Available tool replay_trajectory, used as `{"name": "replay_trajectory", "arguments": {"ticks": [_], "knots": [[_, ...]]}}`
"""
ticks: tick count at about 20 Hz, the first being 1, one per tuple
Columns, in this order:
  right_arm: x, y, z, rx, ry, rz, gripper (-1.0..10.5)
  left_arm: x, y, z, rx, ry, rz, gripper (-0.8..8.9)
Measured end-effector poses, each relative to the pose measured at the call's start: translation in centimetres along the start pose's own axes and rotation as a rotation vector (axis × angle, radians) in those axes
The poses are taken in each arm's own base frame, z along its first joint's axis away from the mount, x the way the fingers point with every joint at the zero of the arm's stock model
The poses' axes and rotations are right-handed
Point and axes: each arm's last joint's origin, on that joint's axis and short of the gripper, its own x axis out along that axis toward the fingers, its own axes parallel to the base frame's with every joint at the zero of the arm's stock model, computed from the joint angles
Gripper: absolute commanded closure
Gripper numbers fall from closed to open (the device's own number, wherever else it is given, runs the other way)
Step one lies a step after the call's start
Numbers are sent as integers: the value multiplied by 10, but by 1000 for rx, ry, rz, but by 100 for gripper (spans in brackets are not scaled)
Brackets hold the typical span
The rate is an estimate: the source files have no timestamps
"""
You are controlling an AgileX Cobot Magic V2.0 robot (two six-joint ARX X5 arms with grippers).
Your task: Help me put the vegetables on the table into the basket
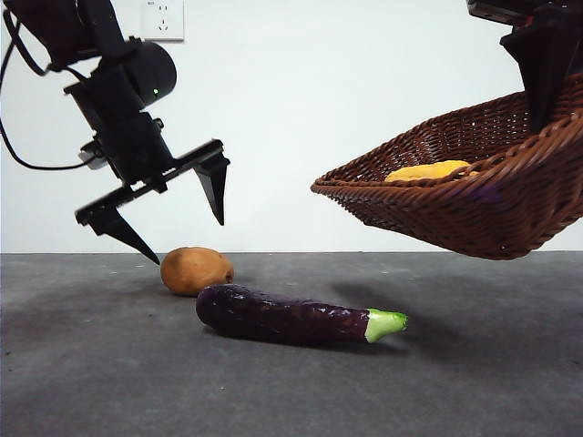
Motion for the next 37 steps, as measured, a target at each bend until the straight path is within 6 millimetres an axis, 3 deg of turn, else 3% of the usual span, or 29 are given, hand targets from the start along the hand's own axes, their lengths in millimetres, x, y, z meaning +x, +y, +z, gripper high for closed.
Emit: {"name": "replay_trajectory", "arguments": {"ticks": [3, 12, 14, 20, 24, 27, 29, 33, 37], "knots": [[0, 0, 0, -11, 0, 1, 950, 12, 4, -1, -7, 18, 19, 343], [0, 0, 0, -19, 0, 5, 950, 19, 9, -1, -18, 16, 64, 347], [0, 0, 0, -22, 0, 5, 950, 30, 13, -3, -23, 41, 74, 359], [0, 0, 0, -26, -1, 5, 950, 31, 11, -2, -3, 55, 58, 830], [0, 0, 0, -27, -1, 5, 950, 28, 10, -2, 92, 57, 56, 823], [0, 0, 2, -30, -16, 4, 950, 8, 2, -2, 232, 89, -28, 823], [0, 0, 2, -27, -16, 5, 950, -20, -10, -8, 395, 145, -138, 823], [0, 0, 2, 5, -16, 5, 950, -66, -32, -42, 742, 218, -227, 823], [0, 2, 1, 26, -15, 62, 950, -114, -55, -76, 1035, 158, -351, 823]]}}
